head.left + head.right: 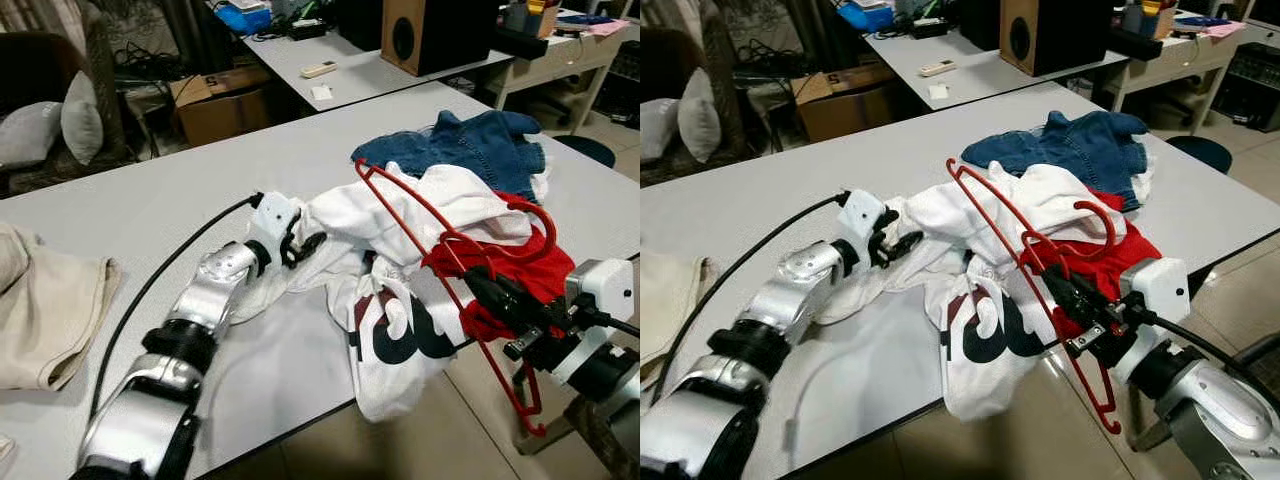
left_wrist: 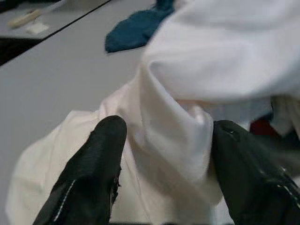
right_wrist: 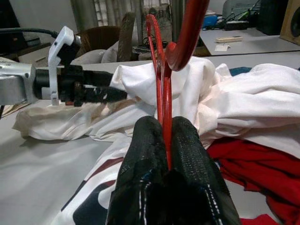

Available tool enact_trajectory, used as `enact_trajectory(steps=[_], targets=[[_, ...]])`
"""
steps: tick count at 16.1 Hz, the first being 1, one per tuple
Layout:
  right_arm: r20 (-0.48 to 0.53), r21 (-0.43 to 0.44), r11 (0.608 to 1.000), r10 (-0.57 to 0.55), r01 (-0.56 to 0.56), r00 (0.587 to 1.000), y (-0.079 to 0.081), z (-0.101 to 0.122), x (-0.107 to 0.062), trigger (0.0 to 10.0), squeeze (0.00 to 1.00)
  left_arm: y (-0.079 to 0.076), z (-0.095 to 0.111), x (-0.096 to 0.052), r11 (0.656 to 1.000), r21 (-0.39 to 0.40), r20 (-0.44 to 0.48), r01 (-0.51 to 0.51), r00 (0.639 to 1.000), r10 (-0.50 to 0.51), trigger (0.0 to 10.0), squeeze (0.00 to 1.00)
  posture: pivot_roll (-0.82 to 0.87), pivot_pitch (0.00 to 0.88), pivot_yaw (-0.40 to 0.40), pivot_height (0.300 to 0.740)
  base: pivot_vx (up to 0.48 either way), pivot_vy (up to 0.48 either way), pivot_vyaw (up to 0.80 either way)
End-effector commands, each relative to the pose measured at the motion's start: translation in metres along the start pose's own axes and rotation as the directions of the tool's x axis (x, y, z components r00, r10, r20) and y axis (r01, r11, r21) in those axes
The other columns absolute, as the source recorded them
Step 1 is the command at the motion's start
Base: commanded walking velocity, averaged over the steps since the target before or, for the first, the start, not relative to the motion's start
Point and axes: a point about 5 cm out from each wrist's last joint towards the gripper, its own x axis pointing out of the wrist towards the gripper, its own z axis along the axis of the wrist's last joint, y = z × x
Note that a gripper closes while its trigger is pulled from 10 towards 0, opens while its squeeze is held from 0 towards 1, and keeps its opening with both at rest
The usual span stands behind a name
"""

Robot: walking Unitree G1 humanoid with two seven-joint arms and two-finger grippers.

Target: Hang hanger

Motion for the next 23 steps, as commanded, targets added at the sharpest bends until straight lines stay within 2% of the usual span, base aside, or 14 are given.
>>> enact_trajectory(steps=[1,5,7,10,12,13,14,15,17,18,19,20,21,23], targets=[[0.001,-0.018,1.0,0.002,-0.002,1.0,0.003,0.002,-0.002,10.0,0.0,0.009,0.003,0.0,0.997,-0.057,0.015,-0.05,0.999,0.051,0.0,0.0,-0.18,0.0,0.153,0.74,0.0,0.0,0.0],[-0.086,-0.032,0.999,0.024,-0.027,0.996,0.007,-0.01,-0.012,10.0,0.0,0.008,0.005,0.005,0.987,-0.146,0.051,-0.061,0.996,0.069,0.0,0.0,-0.2,0.0,0.162,0.74,0.0,0.0,0.0],[-0.123,-0.055,0.998,0.0,-0.007,0.992,0.006,-0.015,-0.016,10.0,0.0,0.012,0.016,0.008,0.957,-0.287,0.13,-0.051,0.987,0.092,0.0,0.0,-0.2,0.0,0.165,0.74,0.0,0.0,0.0],[-0.123,-0.046,0.999,-0.019,0.013,0.992,0.006,-0.018,-0.015,10.0,0.0,0.018,0.028,0.008,0.933,-0.359,0.194,-0.023,0.976,0.099,0.0,0.0,-0.2,0.0,0.165,0.74,0.0,0.0,0.0],[-0.124,-0.034,0.999,-0.005,0.001,0.992,0.009,-0.022,-0.013,10.0,0.0,0.026,0.042,0.006,0.928,-0.373,0.246,0.003,0.965,0.095,0.0,0.0,-0.18,0.0,0.17,0.74,0.0,0.0,0.0],[-0.124,-0.034,0.999,-0.005,0.001,0.992,0.009,-0.022,-0.013,10.0,0.0,0.026,0.042,0.006,0.928,-0.373,0.246,0.003,0.965,0.095,0.0,0.0,-0.18,0.0,0.17,0.74,0.0,0.0,0.0],[-0.119,-0.03,1.0,0.003,-0.006,0.993,0.01,-0.023,-0.012,10.0,0.0,0.023,0.041,0.005,0.952,-0.302,0.24,0.045,0.97,0.03,0.0,0.0,-0.18,0.0,0.18,0.74,0.0,0.0,0.0],[-0.109,-0.026,1.0,0.007,-0.01,0.994,0.012,-0.023,-0.01,10.0,0.0,0.017,0.036,0.003,0.981,-0.167,0.206,0.102,0.976,-0.066,0.0,0.0,-0.18,0.0,0.184,0.74,0.0,0.0,0.0],[-0.105,-0.028,1.0,0.003,-0.006,0.995,0.012,-0.023,-0.011,10.0,0.0,0.01,0.028,0.0,0.988,-0.016,0.162,0.153,0.976,-0.148,0.0,0.0,-0.18,0.0,0.189,0.74,0.0,0.0,0.0],[-0.104,-0.028,1.0,0.002,-0.005,0.995,0.012,-0.023,-0.011,10.0,0.0,0.01,0.024,-0.001,0.988,0.02,0.142,0.156,0.977,-0.157,0.0,0.0,-0.18,0.0,0.192,0.74,0.0,0.0,0.0],[-0.099,-0.028,1.0,0.0,-0.003,0.995,0.013,-0.023,-0.013,10.0,0.0,0.013,0.017,-0.007,0.986,0.055,0.144,0.157,0.976,-0.164,10.0,0.84,-0.18,0.0,0.195,0.74,0.0,0.0,0.0],[-0.097,-0.028,1.0,0.0,-0.003,0.995,0.013,-0.023,-0.013,10.0,0.0,0.015,0.018,-0.008,0.987,0.048,0.163,0.152,0.974,-0.158,10.0,0.84,-0.18,0.0,0.195,0.74,0.0,0.0,0.0],[-0.096,-0.028,1.0,0.001,-0.004,0.995,0.013,-0.023,-0.013,10.0,0.0,0.017,0.018,-0.01,0.986,0.071,0.173,0.15,0.972,-0.161,10.0,1.0,-0.18,0.0,0.194,0.74,0.0,0.0,0.0],[-0.098,-0.025,1.0,0.004,-0.007,0.995,0.014,-0.023,-0.014,10.0,0.0,0.019,0.014,-0.012,0.988,0.073,0.162,0.139,0.975,-0.15,10.0,1.0,-0.18,0.0,0.195,0.74,0.0,0.0,0.0]])
